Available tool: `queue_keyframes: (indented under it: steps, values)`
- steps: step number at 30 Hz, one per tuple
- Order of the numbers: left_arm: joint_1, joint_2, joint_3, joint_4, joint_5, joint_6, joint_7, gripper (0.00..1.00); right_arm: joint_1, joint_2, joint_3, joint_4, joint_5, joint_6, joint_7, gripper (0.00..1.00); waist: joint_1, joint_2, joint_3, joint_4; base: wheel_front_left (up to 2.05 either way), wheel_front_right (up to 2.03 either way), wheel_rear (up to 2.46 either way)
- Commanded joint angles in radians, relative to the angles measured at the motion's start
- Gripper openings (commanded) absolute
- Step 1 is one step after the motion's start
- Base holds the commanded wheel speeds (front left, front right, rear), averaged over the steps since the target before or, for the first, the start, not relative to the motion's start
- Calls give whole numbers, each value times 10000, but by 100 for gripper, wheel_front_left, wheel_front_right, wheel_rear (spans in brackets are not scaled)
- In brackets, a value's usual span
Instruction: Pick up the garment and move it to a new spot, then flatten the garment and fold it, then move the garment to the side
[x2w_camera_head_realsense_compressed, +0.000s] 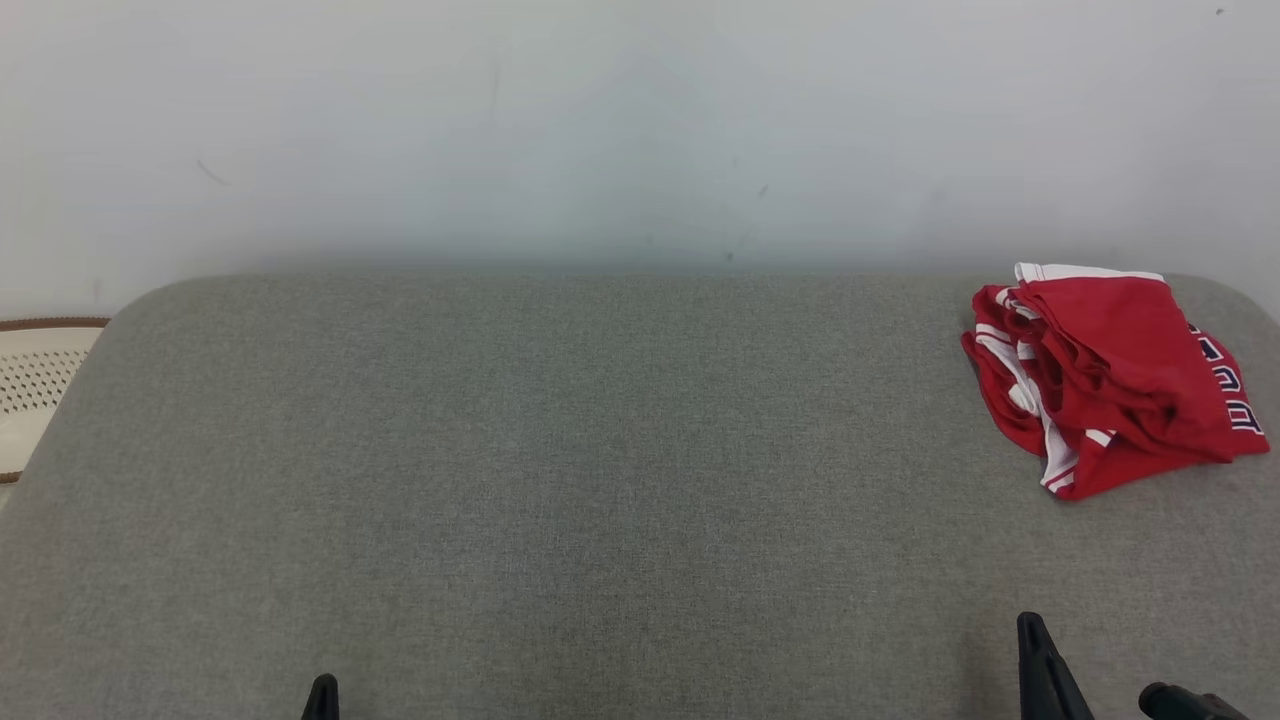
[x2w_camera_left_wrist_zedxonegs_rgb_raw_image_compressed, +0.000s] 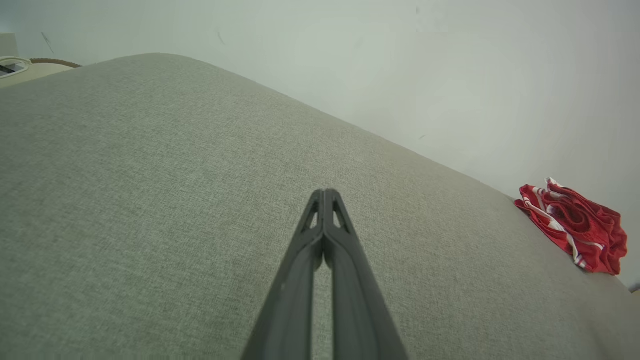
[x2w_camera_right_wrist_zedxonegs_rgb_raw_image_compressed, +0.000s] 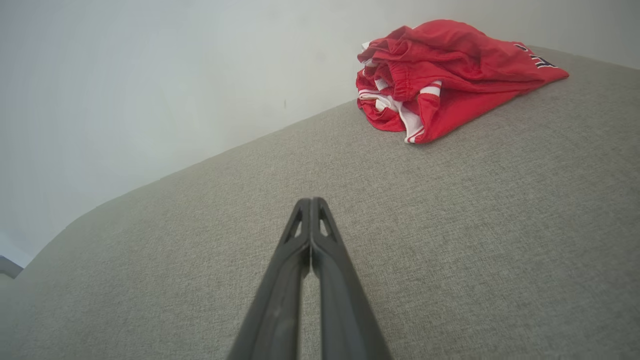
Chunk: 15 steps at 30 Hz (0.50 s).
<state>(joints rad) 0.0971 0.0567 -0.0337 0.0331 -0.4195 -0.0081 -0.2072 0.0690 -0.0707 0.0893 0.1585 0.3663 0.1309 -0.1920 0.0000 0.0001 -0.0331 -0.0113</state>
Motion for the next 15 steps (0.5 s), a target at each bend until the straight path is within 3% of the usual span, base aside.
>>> queue_keyframes:
  steps: [1, 15]
  values:
    - [-289, 93, 33, -50, -543, -70, 70, 0, -263, -104, -74, -123, 549, 0, 100, 0, 0, -1, 5, 2, 0, 0, 0]
    - [-530, 156, 46, 249, -2755, -288, 459, 0, -366, -213, -354, -119, 2927, -1, 564, 0, 0, -1, 47, 16, 0, 0, 0]
